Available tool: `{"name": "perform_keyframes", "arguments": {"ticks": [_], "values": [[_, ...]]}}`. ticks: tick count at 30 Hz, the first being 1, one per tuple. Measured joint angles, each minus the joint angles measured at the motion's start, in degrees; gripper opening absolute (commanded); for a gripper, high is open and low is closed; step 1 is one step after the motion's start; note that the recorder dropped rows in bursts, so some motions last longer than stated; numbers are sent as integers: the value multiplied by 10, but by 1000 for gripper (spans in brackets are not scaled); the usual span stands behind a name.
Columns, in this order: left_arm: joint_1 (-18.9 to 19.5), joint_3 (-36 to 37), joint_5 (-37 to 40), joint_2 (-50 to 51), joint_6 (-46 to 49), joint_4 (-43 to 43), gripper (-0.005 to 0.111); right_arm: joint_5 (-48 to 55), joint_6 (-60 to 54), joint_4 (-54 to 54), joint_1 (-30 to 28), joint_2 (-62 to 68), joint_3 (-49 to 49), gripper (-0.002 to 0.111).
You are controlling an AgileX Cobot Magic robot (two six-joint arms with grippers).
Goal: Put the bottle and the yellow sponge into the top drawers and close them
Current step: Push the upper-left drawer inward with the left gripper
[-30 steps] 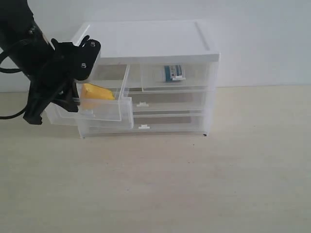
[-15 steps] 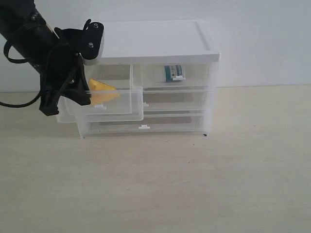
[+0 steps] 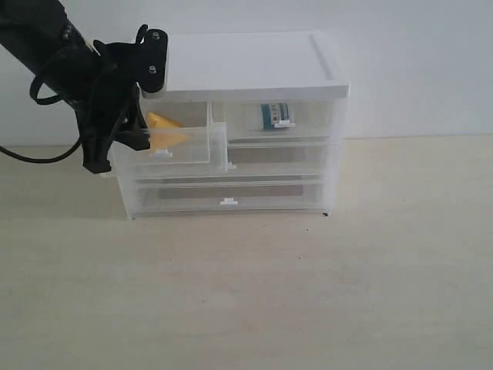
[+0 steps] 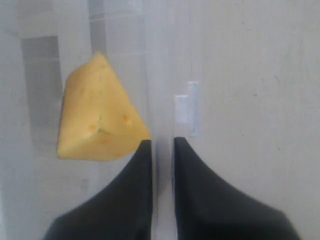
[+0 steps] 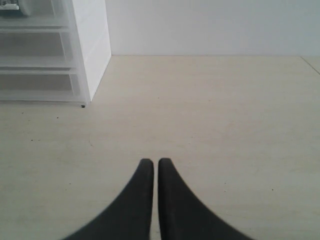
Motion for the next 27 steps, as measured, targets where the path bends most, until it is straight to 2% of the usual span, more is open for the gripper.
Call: {"name": "perform_keyframes", "arguments": {"ticks": [11,13,14,15,16,17,18,26,27], "values": [[4,0,-55,14,-22,14,6,0,0,0,0,0,0,1],[5,0,-57,14,-25,14,14,0,0,0,0,0,0,1],[5,0,-57,14,-25,14,29,0,0,0,0,0,0,1],[5,0,-67,14,-26,13,35,0,0,0,0,0,0,1],[5,0,-82,14,-26,10,50,0,0,0,0,0,0,1],[1,-3,-115,14,-26,2,54,0,0,0,0,0,0,1],[0,-3,-111,13,-26,-1,58,0,0,0,0,0,0,1],[-5,-8,-98,-40,-37,-11,58,0,0,0,0,0,0,1],[-5,-8,-93,-47,-43,-11,51,0,0,0,0,0,0,1]]}}
